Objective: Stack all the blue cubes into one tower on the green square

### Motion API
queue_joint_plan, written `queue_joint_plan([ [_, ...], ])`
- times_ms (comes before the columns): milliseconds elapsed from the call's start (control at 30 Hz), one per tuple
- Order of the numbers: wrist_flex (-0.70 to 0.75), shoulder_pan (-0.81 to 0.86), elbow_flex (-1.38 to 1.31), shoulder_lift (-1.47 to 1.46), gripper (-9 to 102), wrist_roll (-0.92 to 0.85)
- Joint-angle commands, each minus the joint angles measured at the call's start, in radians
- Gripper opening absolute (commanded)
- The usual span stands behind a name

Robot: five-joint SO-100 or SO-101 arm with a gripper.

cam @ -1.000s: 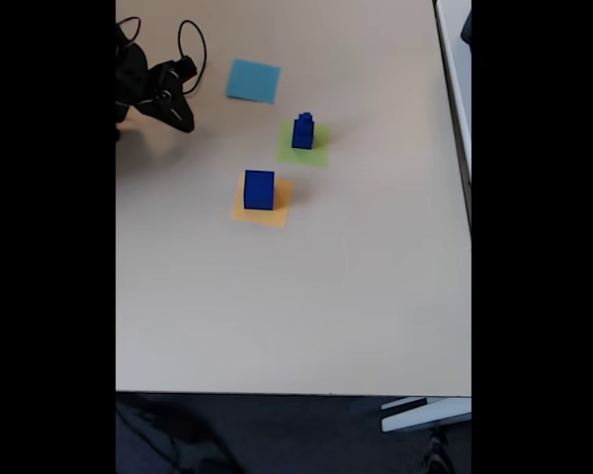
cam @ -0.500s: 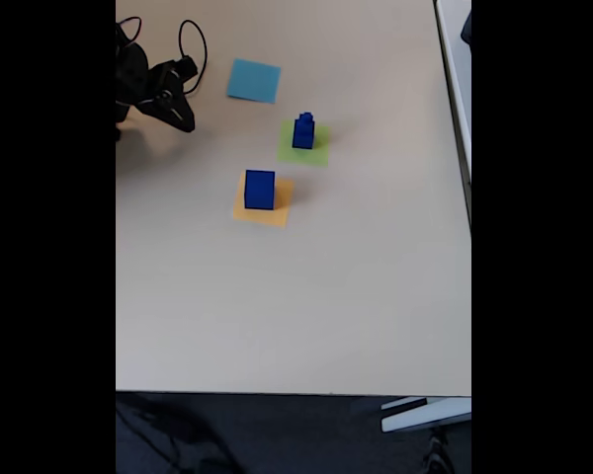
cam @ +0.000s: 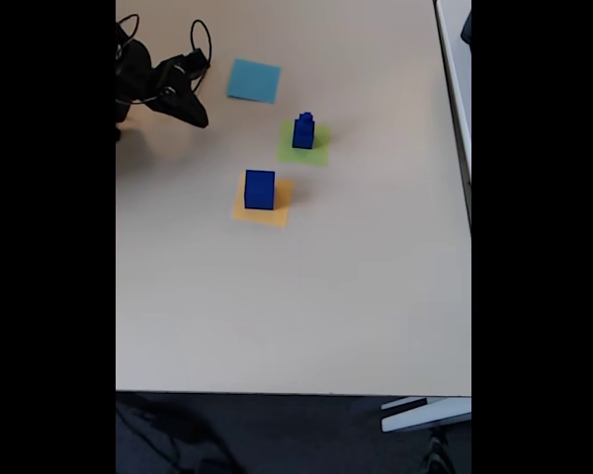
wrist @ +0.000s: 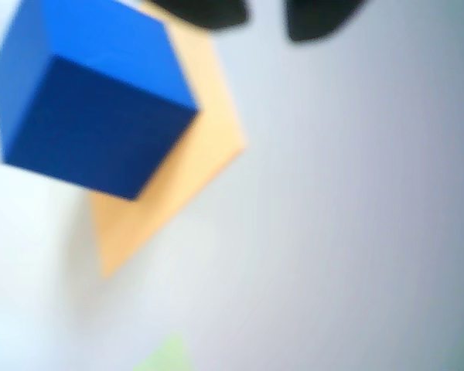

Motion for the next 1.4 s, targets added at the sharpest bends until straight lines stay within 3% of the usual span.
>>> queue_joint_plan([
  [0,-0.115,-0.092,-0.018,0.026,0,-0.069],
  [333,-0.190,-0.132,-0.265,-0.104,0,-0.063],
  [500,-0.192,-0.087,-0.598,-0.534,1,0.106],
  [833,-0.281,-0.112,-0.841,-0.848,0,0.413],
  [1200,-0.502,-0.130,-0.851,-1.022,0,0.607],
  [1367,-0.515,-0.133,-0.930,-1.126,0,0.650],
])
